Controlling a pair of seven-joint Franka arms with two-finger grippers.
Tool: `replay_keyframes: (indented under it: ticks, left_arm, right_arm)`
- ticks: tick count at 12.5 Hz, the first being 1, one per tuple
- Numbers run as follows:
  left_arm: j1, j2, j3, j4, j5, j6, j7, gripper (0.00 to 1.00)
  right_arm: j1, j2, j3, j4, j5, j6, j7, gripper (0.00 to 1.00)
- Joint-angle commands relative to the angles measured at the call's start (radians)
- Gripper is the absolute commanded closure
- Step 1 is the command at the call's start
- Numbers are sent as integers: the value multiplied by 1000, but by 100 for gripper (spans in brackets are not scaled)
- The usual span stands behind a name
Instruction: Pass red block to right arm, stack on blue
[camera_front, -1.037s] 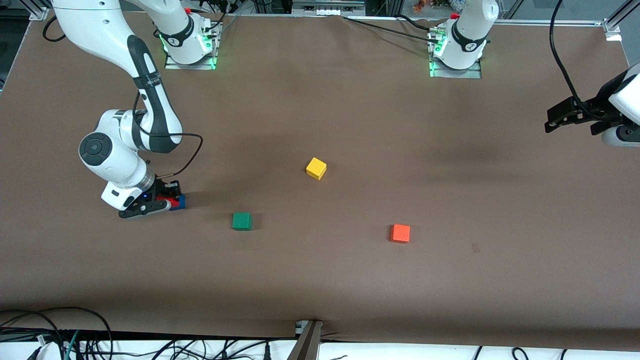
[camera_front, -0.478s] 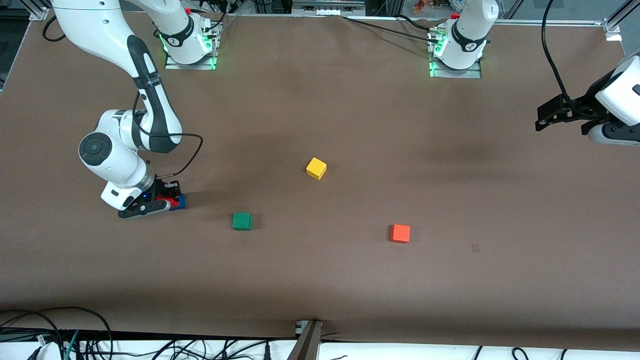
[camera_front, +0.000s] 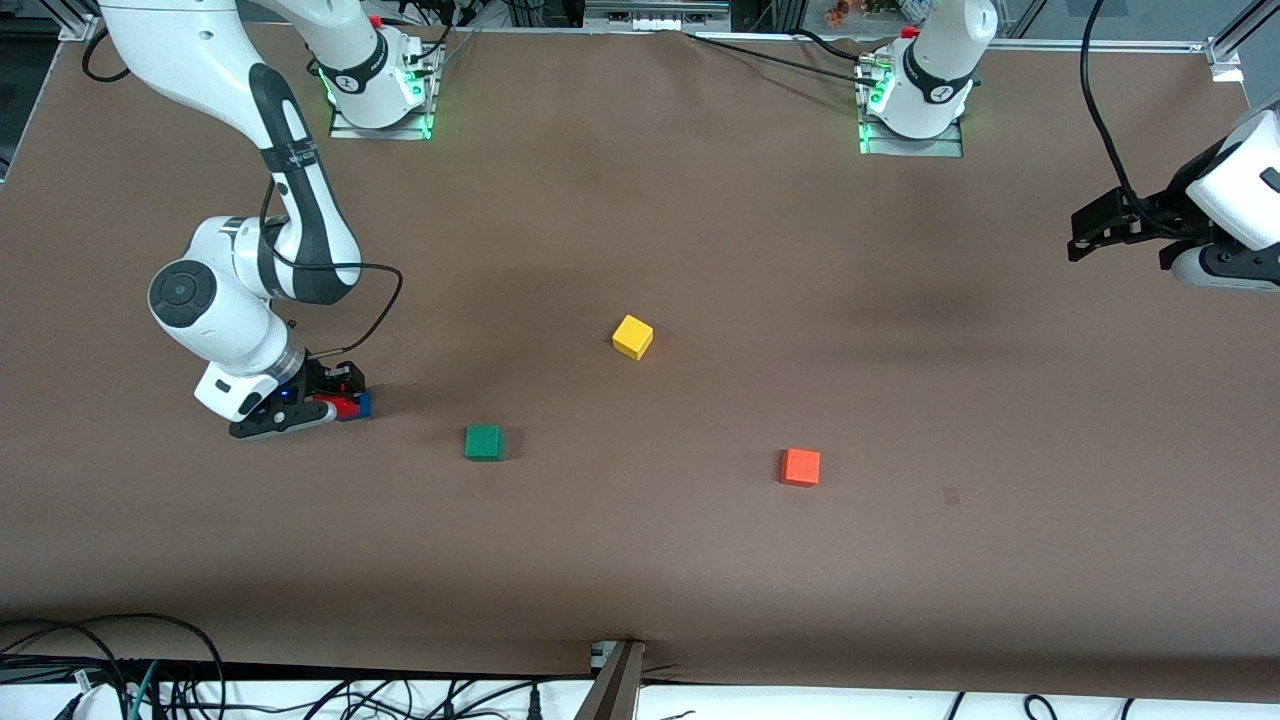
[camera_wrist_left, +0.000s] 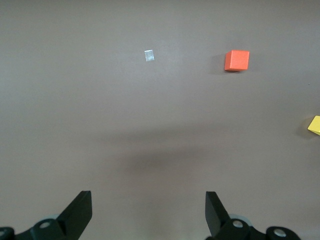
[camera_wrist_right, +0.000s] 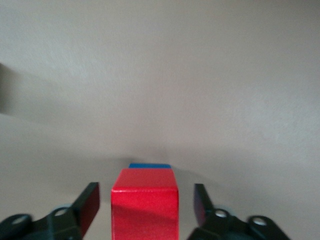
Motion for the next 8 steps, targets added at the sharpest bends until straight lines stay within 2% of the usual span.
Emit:
replay_keyframes:
  ticks: [1, 4, 8]
  left_arm:
    - [3, -10, -3, 9, -11, -20, -7, 0]
    - [3, -11, -3, 9, -11, -21, -7, 0]
    - [11, -11, -3, 9, -11, -23, -5, 0]
  right_arm:
    - [2, -27, -3, 65, -19, -119, 7, 0]
    - [2, -46, -6, 173, -19, -312, 10, 0]
    - [-5, -49, -32, 360, -21, -645, 7, 0]
